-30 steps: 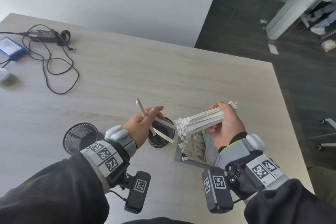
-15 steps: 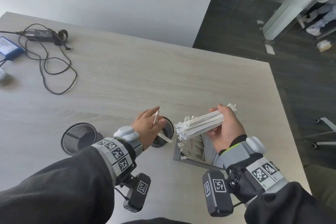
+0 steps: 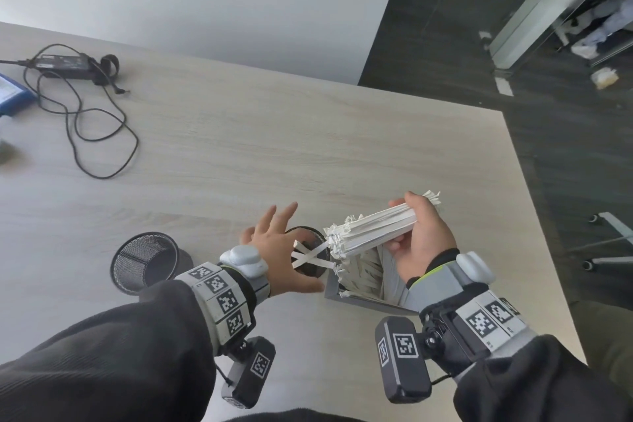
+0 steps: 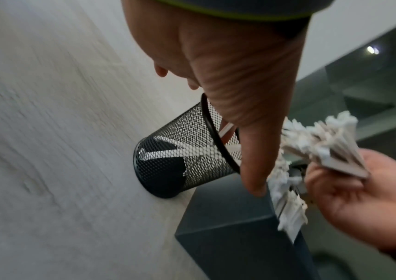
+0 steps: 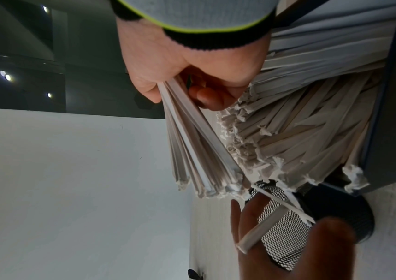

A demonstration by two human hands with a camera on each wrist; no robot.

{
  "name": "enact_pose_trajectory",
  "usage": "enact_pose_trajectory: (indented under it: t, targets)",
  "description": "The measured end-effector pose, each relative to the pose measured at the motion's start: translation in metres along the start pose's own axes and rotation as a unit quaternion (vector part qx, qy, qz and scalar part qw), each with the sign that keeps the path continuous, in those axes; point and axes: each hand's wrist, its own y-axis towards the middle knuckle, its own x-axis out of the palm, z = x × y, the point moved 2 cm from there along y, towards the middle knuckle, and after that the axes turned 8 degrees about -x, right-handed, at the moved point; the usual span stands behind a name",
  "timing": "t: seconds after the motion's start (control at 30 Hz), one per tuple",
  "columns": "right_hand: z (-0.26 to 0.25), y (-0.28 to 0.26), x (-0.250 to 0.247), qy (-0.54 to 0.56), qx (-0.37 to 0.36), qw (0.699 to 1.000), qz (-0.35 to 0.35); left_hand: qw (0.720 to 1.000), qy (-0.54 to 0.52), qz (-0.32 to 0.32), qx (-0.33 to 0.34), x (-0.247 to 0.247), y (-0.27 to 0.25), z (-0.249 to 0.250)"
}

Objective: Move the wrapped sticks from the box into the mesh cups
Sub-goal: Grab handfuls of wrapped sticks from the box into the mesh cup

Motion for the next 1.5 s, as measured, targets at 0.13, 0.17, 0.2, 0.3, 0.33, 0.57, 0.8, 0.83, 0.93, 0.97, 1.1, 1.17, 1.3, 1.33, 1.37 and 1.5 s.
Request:
enact_pose_trajectory:
  t: [0.13,0.17,0.2,0.3,0.33,0.57,0.8,0.83,0.93,0.97,1.1,1.17,1.3,1.33,1.37,1.5]
  targets:
    - [0.001,-0.001,0.005,0.002,0.002,1.0,0.001,0.997,0.076,0.007,0.01,0.001,-0.003,0.015]
    - [0.001,-0.002,0.006,0.002,0.004,1.0,-0.001,0.997,0.08,0.015,0.013,0.002,-0.004,0.02]
    - [0.002,-0.002,0.007,0.002,0.006,1.0,-0.004,0.997,0.08,0.02,0.011,0.003,-0.004,0.024]
    - [0.002,-0.003,0.008,0.002,0.011,1.0,-0.008,0.997,0.074,0.016,-0.004,0.008,-0.001,0.033]
    - [0.001,-0.003,0.008,0.002,0.011,1.0,-0.008,0.997,0.07,0.013,-0.005,0.009,0.0,0.034]
    - [0.001,0.001,0.0,0.002,-0.004,1.0,0.01,0.991,-0.113,0.071,0.005,0.011,0.002,0.015]
    - [0.007,-0.001,0.01,-0.008,-0.023,1.0,-0.001,0.952,-0.294,0.081,0.0,0.001,0.001,-0.015]
    - [0.009,-0.002,0.014,-0.028,-0.032,0.999,-0.011,0.951,-0.298,0.083,-0.004,0.001,0.0,-0.017]
    - [0.012,-0.008,0.024,-0.156,-0.082,0.982,-0.065,0.954,-0.288,0.079,-0.019,0.001,-0.003,-0.021]
    - [0.013,-0.012,0.029,-0.219,-0.098,0.967,-0.089,0.955,-0.285,0.075,-0.023,0.001,-0.003,-0.022]
    - [0.018,-0.024,0.046,-0.422,-0.217,0.861,-0.184,0.954,-0.289,0.07,-0.023,-0.001,-0.007,-0.019]
    - [0.023,-0.029,0.054,-0.469,-0.276,0.809,-0.224,0.956,-0.283,0.067,-0.022,-0.003,-0.007,-0.013]
    - [0.038,-0.036,0.069,-0.598,-0.325,0.676,-0.284,0.957,-0.284,0.067,-0.003,-0.006,-0.006,-0.006]
    - [0.04,-0.036,0.07,-0.623,-0.344,0.642,-0.285,0.956,-0.288,0.065,0.003,-0.006,-0.006,-0.006]
    - [0.043,-0.036,0.072,-0.635,-0.376,0.613,-0.282,0.955,-0.292,0.06,0.007,-0.007,-0.005,-0.005]
    - [0.049,-0.03,0.073,-0.713,-0.417,0.504,-0.253,0.958,-0.285,0.042,-0.002,-0.006,-0.007,-0.01]
